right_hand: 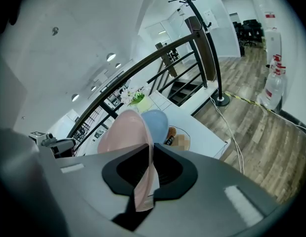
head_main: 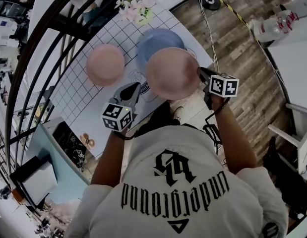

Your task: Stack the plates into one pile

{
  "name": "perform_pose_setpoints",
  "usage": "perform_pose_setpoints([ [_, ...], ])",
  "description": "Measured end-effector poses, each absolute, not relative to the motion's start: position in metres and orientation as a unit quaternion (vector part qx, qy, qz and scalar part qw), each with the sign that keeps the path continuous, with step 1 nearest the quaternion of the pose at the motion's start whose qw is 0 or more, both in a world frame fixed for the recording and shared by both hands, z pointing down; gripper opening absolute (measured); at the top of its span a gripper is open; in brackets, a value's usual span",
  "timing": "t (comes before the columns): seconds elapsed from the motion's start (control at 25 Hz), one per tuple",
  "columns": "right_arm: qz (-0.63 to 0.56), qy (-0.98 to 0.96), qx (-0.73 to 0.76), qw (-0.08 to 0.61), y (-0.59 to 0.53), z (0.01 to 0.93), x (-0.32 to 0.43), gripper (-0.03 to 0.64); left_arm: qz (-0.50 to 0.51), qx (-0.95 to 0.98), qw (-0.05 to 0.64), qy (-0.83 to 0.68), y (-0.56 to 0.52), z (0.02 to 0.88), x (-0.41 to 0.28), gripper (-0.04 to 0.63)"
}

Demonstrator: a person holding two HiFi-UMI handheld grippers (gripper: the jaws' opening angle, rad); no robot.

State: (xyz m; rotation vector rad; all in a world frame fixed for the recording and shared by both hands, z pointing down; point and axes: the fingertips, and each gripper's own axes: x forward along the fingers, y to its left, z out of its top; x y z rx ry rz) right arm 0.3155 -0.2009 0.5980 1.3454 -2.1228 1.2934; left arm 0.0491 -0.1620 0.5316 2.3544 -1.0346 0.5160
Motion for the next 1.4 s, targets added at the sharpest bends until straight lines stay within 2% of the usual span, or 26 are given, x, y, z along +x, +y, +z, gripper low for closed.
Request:
perform_pose_setpoints([
  [0.84, 0.481, -0.727, 0.464, 0.157, -0.297, 0.636, 0.279, 0.034, 0.207, 0.859, 0.292, -0.366, -0.234, 0.574, 0.014, 0.049],
  [1.4, 0.509, -0.707, 0.468, 0.147, -0.314, 0.661, 0.271, 0.032, 0.209, 0.854, 0.317, -0.356, -0.246, 0.596, 0.004, 0.049],
])
